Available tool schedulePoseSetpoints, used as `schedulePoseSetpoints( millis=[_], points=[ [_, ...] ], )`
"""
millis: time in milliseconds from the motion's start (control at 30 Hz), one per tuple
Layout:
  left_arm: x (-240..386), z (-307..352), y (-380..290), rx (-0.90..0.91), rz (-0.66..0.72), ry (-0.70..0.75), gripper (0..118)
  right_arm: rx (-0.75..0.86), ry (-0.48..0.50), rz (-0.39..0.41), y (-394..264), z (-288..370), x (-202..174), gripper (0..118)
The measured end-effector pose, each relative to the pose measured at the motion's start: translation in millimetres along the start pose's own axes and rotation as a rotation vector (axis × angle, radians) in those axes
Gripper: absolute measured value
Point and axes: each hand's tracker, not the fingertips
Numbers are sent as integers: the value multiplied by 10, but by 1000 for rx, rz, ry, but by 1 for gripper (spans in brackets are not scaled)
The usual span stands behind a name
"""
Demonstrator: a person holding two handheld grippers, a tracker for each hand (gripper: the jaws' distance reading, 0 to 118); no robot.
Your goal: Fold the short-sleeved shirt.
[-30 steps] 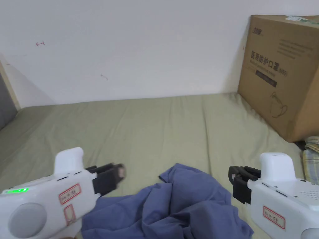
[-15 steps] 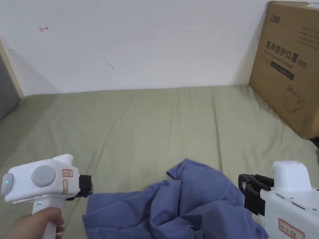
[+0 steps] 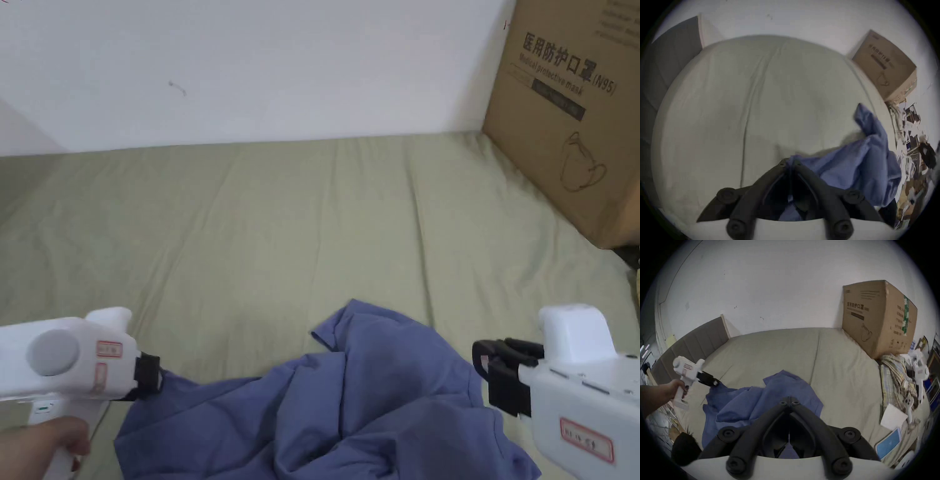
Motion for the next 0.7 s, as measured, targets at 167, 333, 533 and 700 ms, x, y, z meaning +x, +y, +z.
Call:
schedulePoseSetpoints(
  millis=[167,333,533,700],
  points=[
    [10,468,8,83,-65,30,0,-48,123,47,477,-643,189,0],
    [-28,583,-37,88,-80,16,0,-262,64,46,806,-1650,295,91],
    [-35,521,-87,72,-88,11,0,-492,9,-94,738,-2539,524,114],
    [-110,458,-109,60,-83,24,0,-623,101,-119,592,-2709,535,35]
  ],
)
